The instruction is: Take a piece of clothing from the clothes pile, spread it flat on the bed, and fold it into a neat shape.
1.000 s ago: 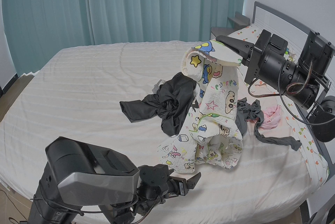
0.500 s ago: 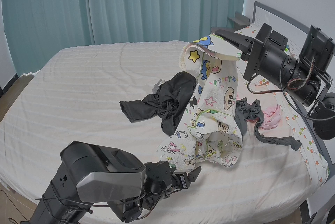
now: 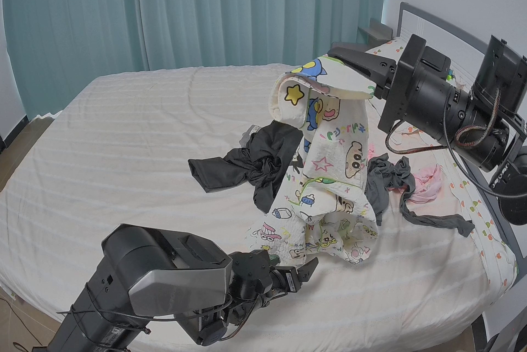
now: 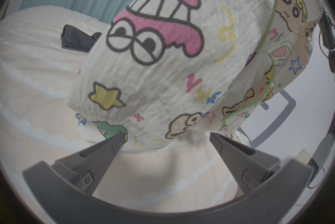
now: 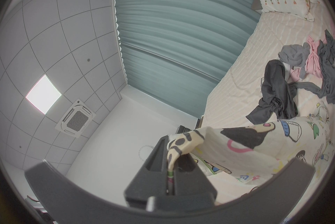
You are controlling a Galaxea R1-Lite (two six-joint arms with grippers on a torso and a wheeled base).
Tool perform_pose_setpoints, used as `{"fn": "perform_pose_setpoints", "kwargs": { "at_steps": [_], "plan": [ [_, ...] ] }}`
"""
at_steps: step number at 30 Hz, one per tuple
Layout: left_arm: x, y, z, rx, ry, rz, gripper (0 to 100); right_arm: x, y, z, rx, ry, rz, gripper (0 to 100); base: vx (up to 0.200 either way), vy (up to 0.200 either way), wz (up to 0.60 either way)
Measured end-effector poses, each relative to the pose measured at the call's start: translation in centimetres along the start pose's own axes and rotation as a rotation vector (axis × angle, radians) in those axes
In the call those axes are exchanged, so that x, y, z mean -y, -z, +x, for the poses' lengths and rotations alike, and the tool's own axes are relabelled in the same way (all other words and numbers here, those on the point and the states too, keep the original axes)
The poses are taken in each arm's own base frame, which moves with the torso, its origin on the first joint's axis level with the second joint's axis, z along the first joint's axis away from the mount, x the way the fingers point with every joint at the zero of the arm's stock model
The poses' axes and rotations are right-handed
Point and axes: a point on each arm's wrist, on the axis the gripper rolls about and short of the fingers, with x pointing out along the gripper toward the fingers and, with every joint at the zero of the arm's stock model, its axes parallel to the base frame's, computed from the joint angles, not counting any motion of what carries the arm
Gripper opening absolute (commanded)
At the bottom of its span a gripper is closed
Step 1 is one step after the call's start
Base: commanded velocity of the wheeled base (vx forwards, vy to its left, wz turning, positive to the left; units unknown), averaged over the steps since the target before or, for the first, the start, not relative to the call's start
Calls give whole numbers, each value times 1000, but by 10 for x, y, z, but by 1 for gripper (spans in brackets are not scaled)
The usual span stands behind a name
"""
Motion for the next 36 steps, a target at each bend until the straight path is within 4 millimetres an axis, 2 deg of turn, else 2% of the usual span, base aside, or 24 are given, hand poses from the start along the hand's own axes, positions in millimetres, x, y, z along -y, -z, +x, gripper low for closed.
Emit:
{"fn": "perform_pose_setpoints", "kwargs": {
  "at_steps": [12, 23, 24, 32, 36],
  "plan": [
    [-13, -5, -4, 18, -29, 0, 100, -25, 12, -5, -27, -9, 19, 0, 0, 0, 0],
    [-16, -5, -5, 18, -19, -6, 100, -34, 13, -4, -31, -22, 29, 0, 0, 0, 0],
    [-16, -4, -5, 15, -19, -6, 0, -34, 13, -4, -31, -23, 34, 0, 0, 0, 0],
    [-19, -1, -8, -2, -31, -7, 0, -34, 10, -4, -22, -20, 46, 0, 0, 0, 0],
    [-22, 5, -16, -44, -41, -4, 0, -31, 5, -5, -6, -11, 41, 0, 0, 0, 0]
  ]
}}
